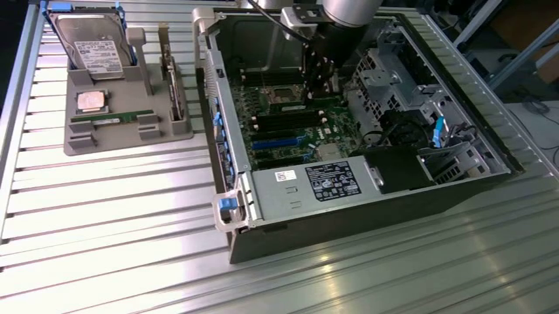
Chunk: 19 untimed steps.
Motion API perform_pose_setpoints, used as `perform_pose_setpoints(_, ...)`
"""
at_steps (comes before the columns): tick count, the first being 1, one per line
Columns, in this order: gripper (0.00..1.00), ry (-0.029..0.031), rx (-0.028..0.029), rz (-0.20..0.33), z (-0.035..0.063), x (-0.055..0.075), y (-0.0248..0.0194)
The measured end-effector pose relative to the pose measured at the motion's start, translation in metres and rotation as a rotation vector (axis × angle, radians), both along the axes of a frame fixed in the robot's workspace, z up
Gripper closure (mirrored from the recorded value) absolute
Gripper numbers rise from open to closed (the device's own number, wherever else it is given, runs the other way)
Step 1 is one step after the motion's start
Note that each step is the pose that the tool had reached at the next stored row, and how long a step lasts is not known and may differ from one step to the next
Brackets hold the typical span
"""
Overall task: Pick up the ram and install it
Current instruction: 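Insert the ram into the slot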
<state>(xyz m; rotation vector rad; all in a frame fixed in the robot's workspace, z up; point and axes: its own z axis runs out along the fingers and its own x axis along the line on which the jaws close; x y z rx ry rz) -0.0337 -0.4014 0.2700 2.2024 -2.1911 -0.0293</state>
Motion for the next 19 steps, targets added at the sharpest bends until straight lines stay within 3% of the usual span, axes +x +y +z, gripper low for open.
perform_pose_setpoints(7,0.88,0.0,-0.0051,-0.008,-0.0081,-0.003,-0.0006)
perform_pose_setpoints(11,0.88,-0.0002,-0.0248,-0.019,-0.0121,-0.003,-0.001)
perform_pose_setpoints(19,0.88,-0.0002,-0.035,-0.019,-0.0189,-0.005,-0.0014)
